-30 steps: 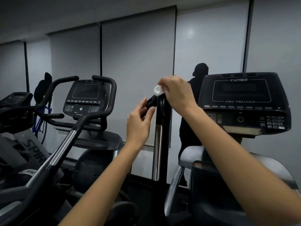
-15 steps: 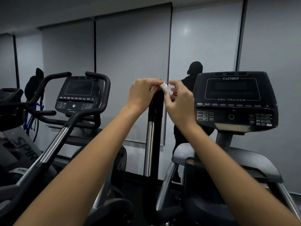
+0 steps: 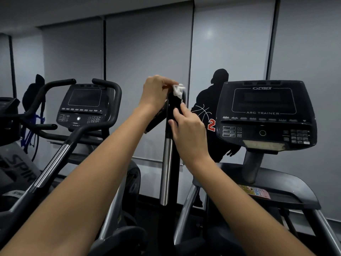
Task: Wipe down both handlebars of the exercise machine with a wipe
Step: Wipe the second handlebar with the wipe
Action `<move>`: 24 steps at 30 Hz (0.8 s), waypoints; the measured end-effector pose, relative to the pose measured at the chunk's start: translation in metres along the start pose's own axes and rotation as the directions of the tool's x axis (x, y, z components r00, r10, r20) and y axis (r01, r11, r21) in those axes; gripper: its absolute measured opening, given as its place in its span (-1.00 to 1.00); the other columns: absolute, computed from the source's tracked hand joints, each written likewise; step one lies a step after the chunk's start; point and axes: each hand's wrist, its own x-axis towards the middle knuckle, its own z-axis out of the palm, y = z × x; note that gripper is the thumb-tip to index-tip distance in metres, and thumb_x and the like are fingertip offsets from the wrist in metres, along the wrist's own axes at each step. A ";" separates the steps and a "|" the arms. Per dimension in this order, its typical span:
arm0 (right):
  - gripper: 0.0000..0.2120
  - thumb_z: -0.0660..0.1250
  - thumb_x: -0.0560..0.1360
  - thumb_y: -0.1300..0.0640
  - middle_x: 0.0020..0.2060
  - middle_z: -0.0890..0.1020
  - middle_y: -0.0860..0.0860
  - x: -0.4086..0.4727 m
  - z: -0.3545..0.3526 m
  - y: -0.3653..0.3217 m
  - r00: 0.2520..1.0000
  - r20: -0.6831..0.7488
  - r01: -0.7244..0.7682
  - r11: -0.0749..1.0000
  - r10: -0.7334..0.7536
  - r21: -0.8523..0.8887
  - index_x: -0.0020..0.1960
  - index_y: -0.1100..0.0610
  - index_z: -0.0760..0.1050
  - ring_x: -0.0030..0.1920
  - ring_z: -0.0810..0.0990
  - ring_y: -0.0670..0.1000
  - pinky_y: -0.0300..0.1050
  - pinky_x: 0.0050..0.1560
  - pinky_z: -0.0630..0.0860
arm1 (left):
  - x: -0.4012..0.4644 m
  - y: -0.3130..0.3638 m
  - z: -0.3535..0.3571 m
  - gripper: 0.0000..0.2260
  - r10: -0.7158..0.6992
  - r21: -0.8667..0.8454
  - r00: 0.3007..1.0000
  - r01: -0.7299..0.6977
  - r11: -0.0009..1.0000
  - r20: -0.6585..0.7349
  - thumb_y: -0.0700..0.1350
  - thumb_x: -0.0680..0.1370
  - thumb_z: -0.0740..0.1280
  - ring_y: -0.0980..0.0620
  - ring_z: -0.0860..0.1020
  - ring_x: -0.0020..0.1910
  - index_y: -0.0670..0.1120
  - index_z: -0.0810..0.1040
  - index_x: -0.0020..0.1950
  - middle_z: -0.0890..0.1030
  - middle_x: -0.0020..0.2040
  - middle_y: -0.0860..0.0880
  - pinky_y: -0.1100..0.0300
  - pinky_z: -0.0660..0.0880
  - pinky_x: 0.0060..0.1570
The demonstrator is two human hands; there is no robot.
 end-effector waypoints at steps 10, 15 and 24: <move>-0.55 0.60 0.20 0.28 0.07 0.64 0.21 -0.004 0.019 0.000 1.000 0.003 0.015 0.982 -0.014 -0.187 0.07 0.26 0.62 0.06 0.65 0.08 -0.19 -0.21 0.61 | -0.006 -0.011 0.010 -0.73 0.052 -0.151 0.996 -0.062 0.987 -0.068 -0.39 0.49 0.24 0.22 0.55 -0.06 -0.20 0.64 0.08 0.65 0.04 -0.02 0.56 0.41 -0.09; -0.60 0.55 0.23 0.27 0.05 0.65 0.21 -0.005 0.019 -0.001 0.999 0.033 0.044 0.972 -0.037 -0.229 0.06 0.25 0.62 0.02 0.67 0.07 -0.21 -0.20 0.61 | 0.019 -0.022 0.026 -0.76 -0.007 -0.097 0.998 0.001 0.995 -0.061 -0.36 0.48 0.28 0.11 0.61 -0.02 -0.18 0.66 0.05 0.68 0.02 -0.12 0.48 0.46 -0.03; -0.48 -0.04 0.34 0.34 0.02 0.66 0.22 -0.001 0.016 -0.009 0.998 -0.004 0.062 0.948 -0.067 -0.311 0.06 0.26 0.62 0.00 0.67 0.09 -0.21 -0.18 0.63 | 0.019 -0.036 0.031 -0.78 0.011 -0.145 0.997 -0.022 0.989 -0.072 -0.32 0.47 0.34 0.11 0.63 0.00 -0.14 0.67 0.06 0.68 0.02 -0.09 0.32 0.54 0.06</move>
